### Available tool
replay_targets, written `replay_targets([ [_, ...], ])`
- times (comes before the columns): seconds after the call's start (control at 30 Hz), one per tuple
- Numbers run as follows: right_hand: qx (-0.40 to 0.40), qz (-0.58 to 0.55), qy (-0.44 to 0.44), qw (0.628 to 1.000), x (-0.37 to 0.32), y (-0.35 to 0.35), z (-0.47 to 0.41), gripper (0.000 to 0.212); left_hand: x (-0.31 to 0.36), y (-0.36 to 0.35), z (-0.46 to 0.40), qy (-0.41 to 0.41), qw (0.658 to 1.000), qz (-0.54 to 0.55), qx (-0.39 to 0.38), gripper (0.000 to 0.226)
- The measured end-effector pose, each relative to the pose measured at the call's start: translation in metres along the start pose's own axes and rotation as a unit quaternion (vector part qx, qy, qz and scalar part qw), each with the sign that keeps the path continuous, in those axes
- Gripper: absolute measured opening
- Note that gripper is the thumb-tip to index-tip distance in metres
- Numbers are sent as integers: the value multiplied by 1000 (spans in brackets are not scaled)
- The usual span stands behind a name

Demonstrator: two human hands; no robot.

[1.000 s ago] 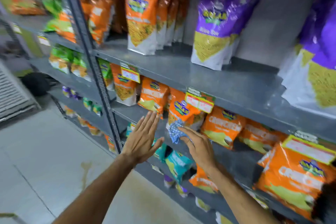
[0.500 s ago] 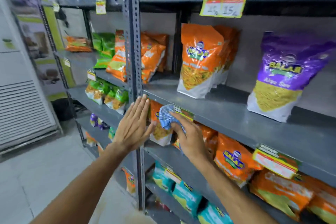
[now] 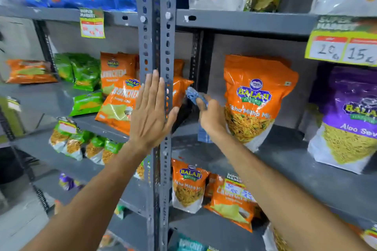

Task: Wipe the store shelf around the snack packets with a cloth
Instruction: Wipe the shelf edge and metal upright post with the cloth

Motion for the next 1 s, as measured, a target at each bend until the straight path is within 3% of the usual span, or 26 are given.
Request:
replay_targets([
  [0.27,15,37,-156,987,78,-82,-80,26,-11,-44,-2,-31,997,34,66,82],
  [0.43,-54,130,-177,974,124,-119,-101,30,-13,-48,1,-47,992,56,99,80],
  [0.57,-78,139,-200,967,153,-144,-98,34,-14,-49,2,-46,991,66,103,80],
  [0.63,-95,132,-178,971,143,-144,-84,34,-14,-48,3,-46,991,68,105,80],
  [0.83,-178,93,16,979,56,-107,7,26,-13,-44,1,-45,990,73,113,79],
  [0.93,-221,86,-20,971,39,-91,31,40,-13,-44,1,-46,990,77,110,79],
  [1.0,-181,26,-52,982,41,-86,13,40,-13,-44,0,-46,990,82,108,77],
])
Point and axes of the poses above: each hand's wrist, its own z-axis away from the middle knuckle, its own y-axis out of the back of the hand, x = y × z, the point moved 8 cm from there along -z, towards the middle knuckle, and after that the axes turned 12 degrees about x, right-handed, at the moved point
